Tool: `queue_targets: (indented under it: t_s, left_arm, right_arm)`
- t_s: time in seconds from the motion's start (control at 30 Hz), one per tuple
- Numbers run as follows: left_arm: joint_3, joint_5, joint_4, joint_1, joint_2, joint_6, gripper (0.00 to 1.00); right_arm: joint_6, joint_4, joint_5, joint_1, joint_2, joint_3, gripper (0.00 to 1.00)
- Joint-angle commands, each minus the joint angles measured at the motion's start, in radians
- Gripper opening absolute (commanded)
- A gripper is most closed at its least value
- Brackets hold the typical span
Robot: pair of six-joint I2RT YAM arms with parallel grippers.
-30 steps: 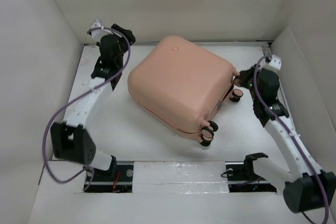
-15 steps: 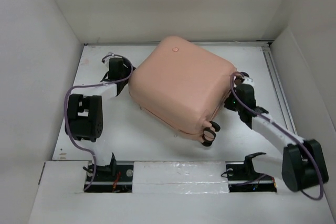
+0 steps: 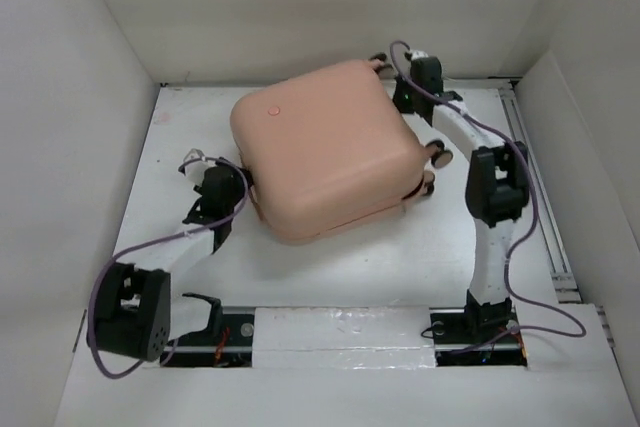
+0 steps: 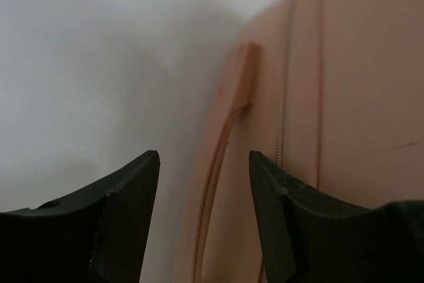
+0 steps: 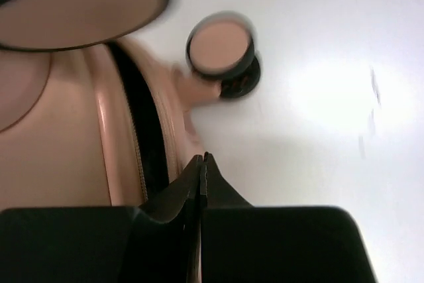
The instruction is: Pack the luggage
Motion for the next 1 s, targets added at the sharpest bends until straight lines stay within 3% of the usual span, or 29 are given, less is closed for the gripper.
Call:
queue_targets:
  t_s: [0.0, 0.03, 0.1, 0.13, 0.17, 0.2, 0.3, 0.33, 0.37, 0.4, 0.43, 0.47, 0.5, 0.53, 0.6, 0.63, 0.7, 0.77, 0.83, 0.87, 0.97]
  left_arm:
    - [-0.092, 0.194, 0.02, -0.219, -0.087, -0.003, 0.52]
    - [-0.109, 0.175, -0.002, -0.254, -0.14, -0.027, 0.52]
    - [-0.156, 0.126, -0.042, -0.279, -0.203, -0.041, 0.52]
    - [-0.167, 0.109, -0.062, -0.279, -0.271, -0.041, 0.52]
    - [-0.167, 0.088, -0.1, -0.279, -0.306, -0.05, 0.52]
    - [-0.167, 0.065, -0.125, -0.279, -0.341, -0.05, 0.52]
    - [-0.141, -0.029, -0.237, -0.279, -0.487, -0.026, 0.52]
    - [-0.132, -0.059, -0.254, -0.279, -0.524, -0.026, 0.52]
    - [-0.132, -0.06, -0.265, -0.279, -0.596, -0.015, 0.52]
    - [-0.132, -0.069, -0.265, -0.288, -0.627, -0.006, 0.48]
    - [-0.153, -0.069, -0.265, -0.288, -0.674, 0.008, 0.41]
    - [-0.153, -0.069, -0.276, -0.288, -0.69, 0.008, 0.41]
    - [-0.167, -0.055, -0.276, -0.288, -0.69, 0.008, 0.37]
    - [-0.176, -0.042, -0.288, -0.288, -0.69, 0.02, 0.34]
    - [-0.188, 0.004, -0.297, -0.288, -0.649, 0.02, 0.3]
    - [-0.198, 0.029, -0.297, -0.288, -0.629, 0.037, 0.3]
    - [-0.224, 0.093, -0.253, -0.288, -0.566, 0.046, 0.3]
    - [-0.244, 0.129, -0.163, -0.288, -0.538, 0.056, 0.37]
    - [-0.254, 0.176, -0.103, -0.288, -0.502, 0.056, 0.43]
    - [-0.254, 0.187, -0.061, -0.288, -0.488, 0.056, 0.46]
    - [-0.245, 0.219, -0.038, -0.288, -0.426, 0.065, 0.52]
  right_arm:
    - [0.031, -0.047, -0.345, 0.109, 0.146, 0.448, 0.0]
    - [0.016, -0.127, -0.336, 0.098, 0.198, 0.69, 0.0]
    - [-0.009, -0.246, -0.336, 0.089, 0.265, 0.85, 0.06]
    - [-0.009, -0.235, -0.336, 0.071, 0.265, 0.866, 0.13]
    - [-0.009, -0.211, -0.347, 0.06, 0.231, 0.827, 0.27]
    - [-0.009, -0.115, -0.347, 0.049, 0.135, 0.764, 0.34]
    - [-0.009, 0.016, -0.37, 0.014, -0.099, 0.459, 0.51]
    - [-0.009, 0.078, -0.37, 0.014, -0.163, 0.378, 0.52]
    - [-0.018, 0.111, -0.387, 0.005, -0.229, 0.192, 0.52]
    - [-0.018, 0.155, -0.387, 0.004, -0.301, 0.079, 0.52]
    - [-0.018, 0.286, -0.387, 0.035, -0.459, -0.156, 0.52]
    - [-0.018, 0.348, -0.365, 0.052, -0.538, -0.158, 0.49]
    - [-0.018, 0.413, -0.349, 0.072, -0.621, -0.392, 0.47]
    - [-0.004, 0.494, -0.336, 0.096, -0.781, -0.518, 0.46]
    - [-0.004, 0.733, -0.312, 0.185, -0.922, -0.844, 0.38]
    - [-0.021, 0.781, -0.301, 0.219, -0.983, -0.929, 0.27]
    - [-0.032, 0.733, -0.249, 0.291, -1.129, -1.039, 0.2]
    - [-0.032, 0.684, -0.249, 0.314, -1.239, -1.164, 0.15]
    - [0.015, 0.683, -0.226, 0.33, -1.31, -1.294, 0.15]
    - [0.028, 0.7, -0.226, 0.34, -1.341, -1.332, 0.24]
    - [0.028, 0.685, -0.192, 0.35, -1.425, -1.411, 0.34]
